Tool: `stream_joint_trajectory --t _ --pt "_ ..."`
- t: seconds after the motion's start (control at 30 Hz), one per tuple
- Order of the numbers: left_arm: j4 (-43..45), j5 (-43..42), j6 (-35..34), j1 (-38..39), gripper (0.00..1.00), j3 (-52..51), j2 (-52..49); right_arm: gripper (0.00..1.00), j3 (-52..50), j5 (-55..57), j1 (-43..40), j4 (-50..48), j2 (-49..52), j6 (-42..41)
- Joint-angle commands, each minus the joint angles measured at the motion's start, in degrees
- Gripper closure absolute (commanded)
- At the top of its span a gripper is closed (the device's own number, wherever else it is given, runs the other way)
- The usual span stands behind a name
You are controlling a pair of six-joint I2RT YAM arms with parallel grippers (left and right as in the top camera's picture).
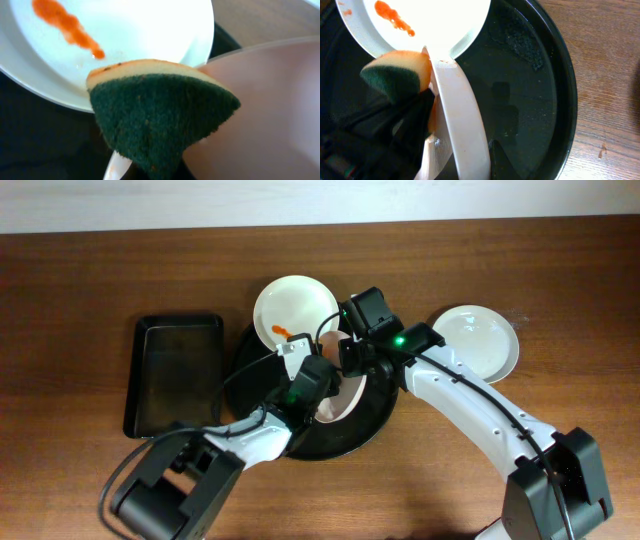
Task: Clean dirty plates on tray and stack at the side
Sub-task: 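Keep scrubbing the held plate with the left gripper's sponge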
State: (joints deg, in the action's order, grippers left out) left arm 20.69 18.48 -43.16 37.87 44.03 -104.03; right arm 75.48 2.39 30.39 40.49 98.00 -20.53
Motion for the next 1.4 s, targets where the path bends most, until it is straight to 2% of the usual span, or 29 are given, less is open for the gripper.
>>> stream_joint_trajectory --t 0.0,0.1,0.23,0.33,0.43,0.5,0.63,0.7,0.73,0.87,0.93,1.13,1.37 --pt "3.3 1.05 -0.31 -0.33 1.0 0.15 -4.11 0.96 1.36 -4.31 0.66 -0.63 -0.9 -0.7" --pt "1.11 3.48 0.35 -2.62 1.0 0.15 -4.11 0.96 1.36 -4.28 0.66 -0.61 -0.92 -0.7" --pt "-7.67 3.85 0.37 -7.63 1.0 0.15 -4.04 0.96 1.36 -4.26 0.66 -0.52 -0.9 -0.7" --pt "-7.93 3.8 0.37 -9.18 1.0 0.15 -2.78 0.96 1.36 -4.24 0.66 -0.39 -0.9 -0.68" --pt "-9.49 2.78 0.37 -9.27 1.0 0.15 3.1 0.96 1.36 -4.24 0.66 -0.42 -0.9 -0.7" --pt "-10.49 -0.98 0.35 -9.16 1.0 0.15 8.83 0.96 1.36 -4.26 0.66 -0.44 -0.9 -0.7" --pt "-9.18 -8.37 0.26 -9.16 1.0 0.15 10.95 0.96 1.36 -4.31 0.66 -0.42 -0.9 -0.72" --pt "-7.3 -8.68 -0.68 -9.16 1.0 0.15 9.68 0.96 1.36 -4.33 0.66 -0.42 -0.9 -0.72" --pt "-5.35 -9.31 -2.32 -9.11 1.0 0.15 8.2 0.96 1.36 -4.61 0.66 -0.42 -0.9 -0.72" --pt "7.43 -11.34 -2.49 -9.11 1.0 0.15 2.05 0.96 1.36 -5.46 0.66 -0.46 -0.9 -0.72" --pt "10.91 -13.18 -2.47 -8.98 1.0 0.15 0.11 0.96 1.36 -5.46 0.66 -0.46 -0.9 -0.7" --pt "7.52 -11.19 -2.43 -8.07 1.0 0.15 -4.66 0.96 1.38 -5.46 0.66 -0.96 -0.9 -0.72" --pt "5.03 -10.75 -2.43 -6.95 1.0 0.15 -5.03 0.96 1.36 -5.44 0.66 -0.92 -0.92 -0.72"
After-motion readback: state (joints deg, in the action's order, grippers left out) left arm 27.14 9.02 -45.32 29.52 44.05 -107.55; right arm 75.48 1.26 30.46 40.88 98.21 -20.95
